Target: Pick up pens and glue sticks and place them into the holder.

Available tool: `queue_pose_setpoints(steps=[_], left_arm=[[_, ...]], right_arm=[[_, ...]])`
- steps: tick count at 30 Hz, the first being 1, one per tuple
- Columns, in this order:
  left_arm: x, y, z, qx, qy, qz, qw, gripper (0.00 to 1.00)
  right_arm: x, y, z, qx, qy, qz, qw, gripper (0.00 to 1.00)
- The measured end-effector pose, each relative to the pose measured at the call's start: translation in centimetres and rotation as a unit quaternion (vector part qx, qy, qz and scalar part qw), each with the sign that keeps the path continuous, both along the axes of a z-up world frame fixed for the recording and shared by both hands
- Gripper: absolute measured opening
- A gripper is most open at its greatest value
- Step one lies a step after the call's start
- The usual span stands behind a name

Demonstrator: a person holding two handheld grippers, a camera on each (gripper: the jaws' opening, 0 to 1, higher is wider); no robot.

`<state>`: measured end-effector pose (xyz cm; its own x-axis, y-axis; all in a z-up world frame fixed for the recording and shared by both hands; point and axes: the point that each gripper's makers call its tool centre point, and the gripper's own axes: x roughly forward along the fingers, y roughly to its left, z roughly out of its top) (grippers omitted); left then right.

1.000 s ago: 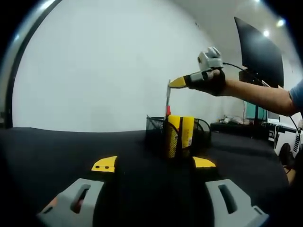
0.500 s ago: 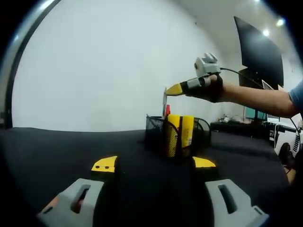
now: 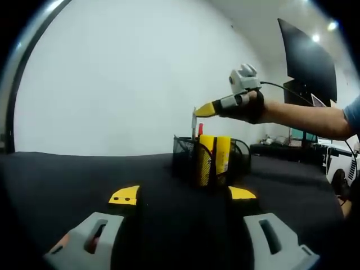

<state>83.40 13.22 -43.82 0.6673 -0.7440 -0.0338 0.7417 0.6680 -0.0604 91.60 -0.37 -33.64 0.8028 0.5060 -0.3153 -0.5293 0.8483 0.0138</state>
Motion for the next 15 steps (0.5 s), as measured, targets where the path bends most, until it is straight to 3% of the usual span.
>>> queue_pose_setpoints(steps=[7, 15], left_arm=[[0.0, 0.0, 0.0, 0.001, 0.0, 0.0, 1.0, 0.57], [-0.1, -0.1, -0.1, 0.003, 0.0, -0.001, 1.0, 0.56]], right_arm=[[-0.2, 0.2, 0.5, -0.005, -0.014, 0.004, 0.9999, 0.04], [-1.0, -0.4, 2.6, 0.005, -0.05, -0.002, 0.9987, 0.05]])
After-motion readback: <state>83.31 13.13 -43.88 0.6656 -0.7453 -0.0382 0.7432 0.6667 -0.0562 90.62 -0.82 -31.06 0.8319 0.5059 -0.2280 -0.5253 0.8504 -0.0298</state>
